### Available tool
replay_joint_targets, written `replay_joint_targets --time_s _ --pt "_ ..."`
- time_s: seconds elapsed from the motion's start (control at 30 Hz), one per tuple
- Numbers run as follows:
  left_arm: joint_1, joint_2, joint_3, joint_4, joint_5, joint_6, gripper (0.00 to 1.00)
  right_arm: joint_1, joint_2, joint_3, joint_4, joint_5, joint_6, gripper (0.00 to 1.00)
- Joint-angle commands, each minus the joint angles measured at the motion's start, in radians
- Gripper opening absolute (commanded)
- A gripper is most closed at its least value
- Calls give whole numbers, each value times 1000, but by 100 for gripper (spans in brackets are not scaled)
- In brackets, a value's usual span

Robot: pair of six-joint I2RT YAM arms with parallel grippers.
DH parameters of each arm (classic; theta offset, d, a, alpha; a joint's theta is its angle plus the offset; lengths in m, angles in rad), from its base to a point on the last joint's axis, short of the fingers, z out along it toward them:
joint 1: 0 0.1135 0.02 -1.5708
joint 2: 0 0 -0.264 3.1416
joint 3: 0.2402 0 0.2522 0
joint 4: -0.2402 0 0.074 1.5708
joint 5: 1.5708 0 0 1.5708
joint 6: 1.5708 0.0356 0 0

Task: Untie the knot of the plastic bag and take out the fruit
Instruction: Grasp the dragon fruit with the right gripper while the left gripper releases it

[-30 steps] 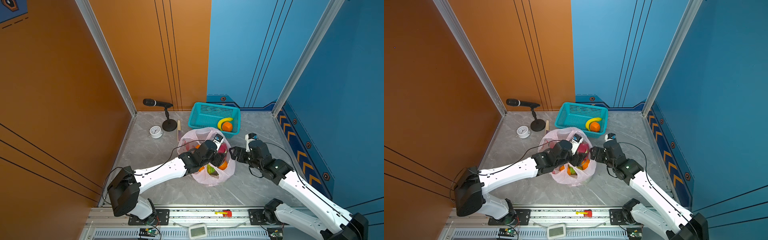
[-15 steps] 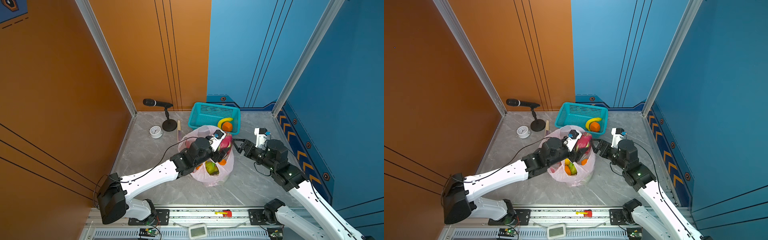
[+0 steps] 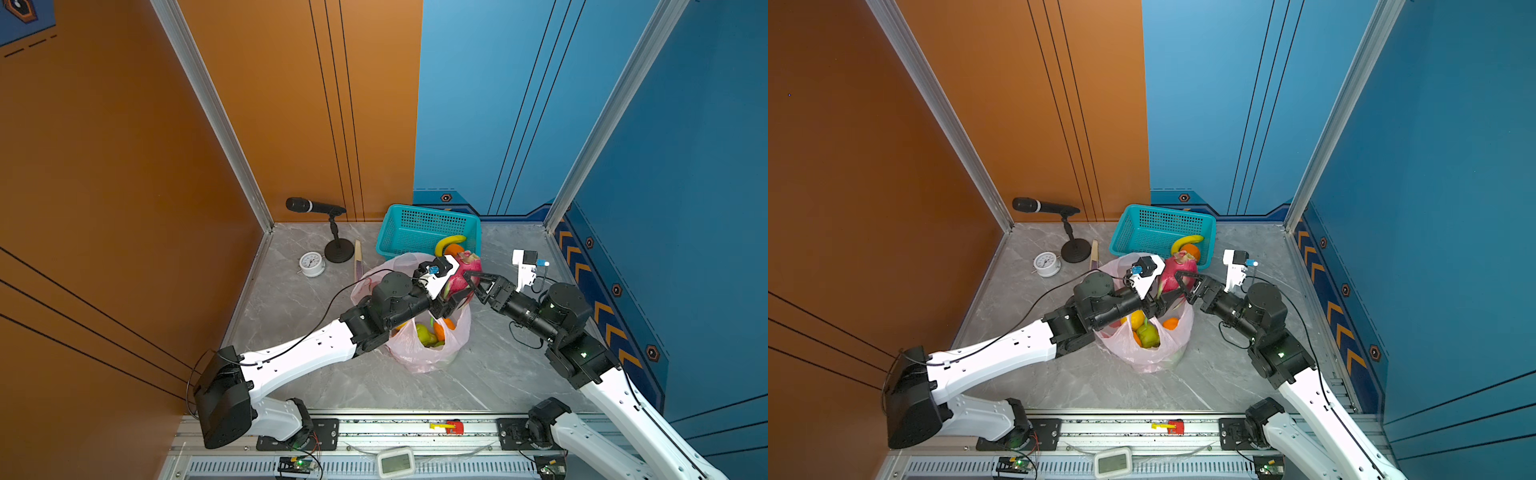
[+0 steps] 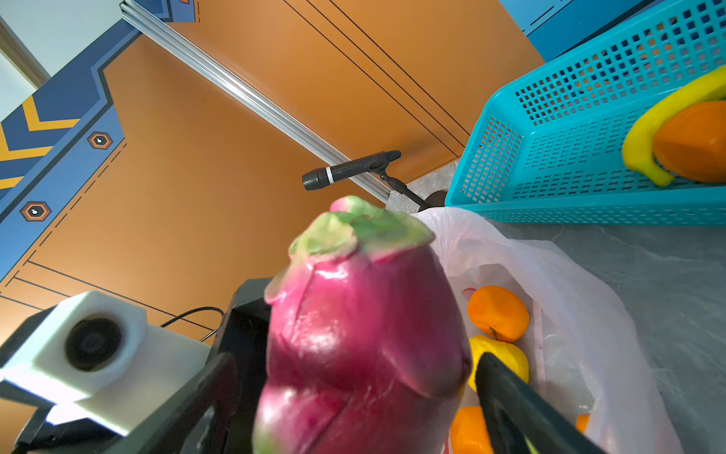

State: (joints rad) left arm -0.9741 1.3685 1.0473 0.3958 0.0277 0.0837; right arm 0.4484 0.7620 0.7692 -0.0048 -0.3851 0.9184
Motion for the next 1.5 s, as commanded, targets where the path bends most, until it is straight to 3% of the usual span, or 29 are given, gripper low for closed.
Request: replay_joint_targets --time_s 0.0,0.17,0.43,0.6,0.77,0.83,1.07,1.47 --pt "-7 -22 0 81 53 34 32 -7 12 -7 50 -38 17 96" --pt "-13 -19 0 89 83 55 32 -4 31 2 74 -57 25 90" --pt "-18 -12 -6 89 102 75 37 0 41 4 83 -64 30 63" --pt "-21 -26 -10 74 36 67 60 -2 22 12 40 0 -3 53" --pt "-24 -72 -9 17 -8 50 73 -9 29 74 -36 75 -57 50" --pt "-23 -96 16 -69 -39 30 83 -25 47 139 -135 113 -82 50" --pt "-8 -166 109 -374 -93 24 99 -79 120 274 -232 133 -107 48" --pt "134 -189 272 -721 -45 -38 98 -148 392 501 -301 219 -233 49"
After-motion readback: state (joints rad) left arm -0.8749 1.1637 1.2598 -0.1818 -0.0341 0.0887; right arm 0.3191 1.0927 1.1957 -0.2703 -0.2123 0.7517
